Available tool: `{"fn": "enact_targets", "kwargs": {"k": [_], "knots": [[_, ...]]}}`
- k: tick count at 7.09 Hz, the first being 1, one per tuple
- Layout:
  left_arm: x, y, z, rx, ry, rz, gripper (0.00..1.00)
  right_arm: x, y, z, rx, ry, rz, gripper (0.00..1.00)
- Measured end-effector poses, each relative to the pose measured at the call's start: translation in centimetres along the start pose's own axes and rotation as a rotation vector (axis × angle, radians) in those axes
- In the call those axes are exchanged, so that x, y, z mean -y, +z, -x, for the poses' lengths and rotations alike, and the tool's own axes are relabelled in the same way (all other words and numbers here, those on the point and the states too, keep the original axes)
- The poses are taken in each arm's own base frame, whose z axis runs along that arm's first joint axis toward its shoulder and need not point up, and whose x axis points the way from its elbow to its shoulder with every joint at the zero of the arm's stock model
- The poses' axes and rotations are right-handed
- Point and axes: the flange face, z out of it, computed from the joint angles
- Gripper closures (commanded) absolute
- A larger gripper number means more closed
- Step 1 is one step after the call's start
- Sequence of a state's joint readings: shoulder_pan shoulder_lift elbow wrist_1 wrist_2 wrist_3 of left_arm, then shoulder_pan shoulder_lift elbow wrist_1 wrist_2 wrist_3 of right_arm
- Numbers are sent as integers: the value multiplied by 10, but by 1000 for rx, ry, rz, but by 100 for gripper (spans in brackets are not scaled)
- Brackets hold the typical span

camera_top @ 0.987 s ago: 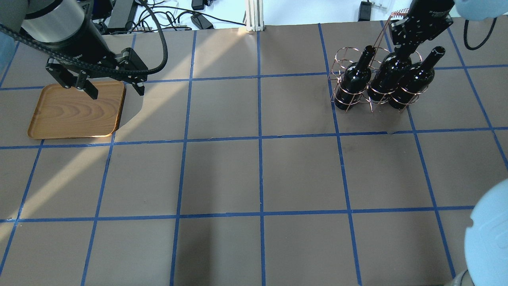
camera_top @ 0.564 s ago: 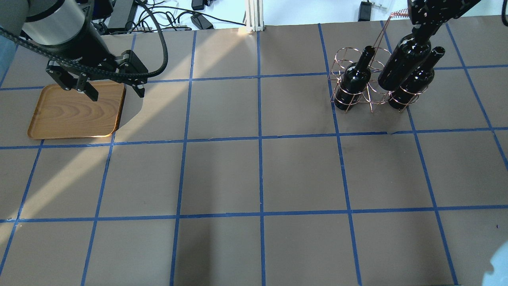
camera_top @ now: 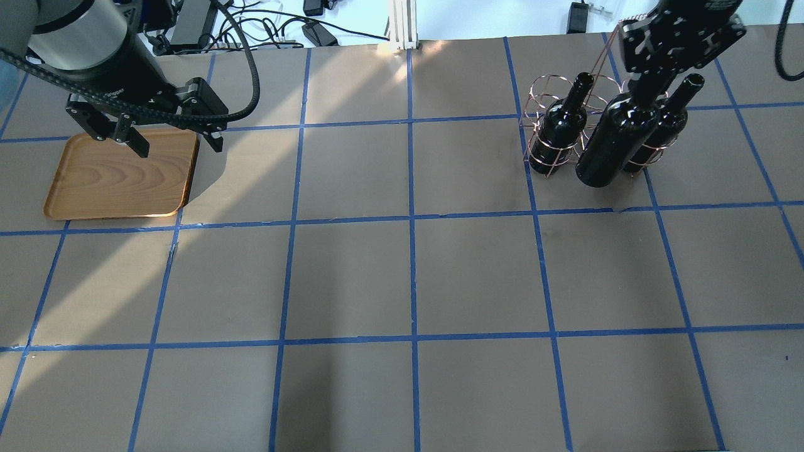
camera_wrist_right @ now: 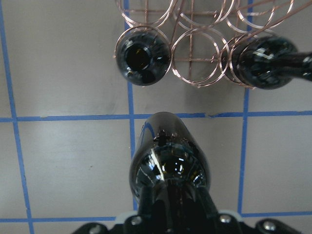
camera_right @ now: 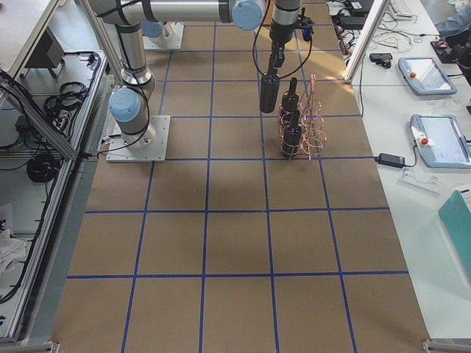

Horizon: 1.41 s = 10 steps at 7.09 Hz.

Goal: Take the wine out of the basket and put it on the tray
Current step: 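Lift the bottle out of the rack and carry it toward the tray, then lower the bottle upright onto the table beside the tray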

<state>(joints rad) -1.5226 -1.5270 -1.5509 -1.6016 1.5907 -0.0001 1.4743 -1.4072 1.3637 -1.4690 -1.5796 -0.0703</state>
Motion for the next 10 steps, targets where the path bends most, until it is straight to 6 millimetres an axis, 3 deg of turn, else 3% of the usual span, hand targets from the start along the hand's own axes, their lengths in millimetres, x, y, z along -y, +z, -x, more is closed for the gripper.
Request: {"fn": "enact_targets", "kwargs": {"k": [3,5,6,8,10], "knots": [[1,0,6,1,-10,0,0,-15,53,103,-5,127,-19,80],[3,0,12,2,-23,0,0,-33,77,195,2,174,-53,80],[4,-2,17,4,-32,-3,0,-45,85,232,7,171,-61,80],[11,-7,50,6,-40,-11,0,-63,95,282,56,168,-68,80],[15,-8,97,8,-45,-7,0,-63,105,326,94,166,-83,80]]}}
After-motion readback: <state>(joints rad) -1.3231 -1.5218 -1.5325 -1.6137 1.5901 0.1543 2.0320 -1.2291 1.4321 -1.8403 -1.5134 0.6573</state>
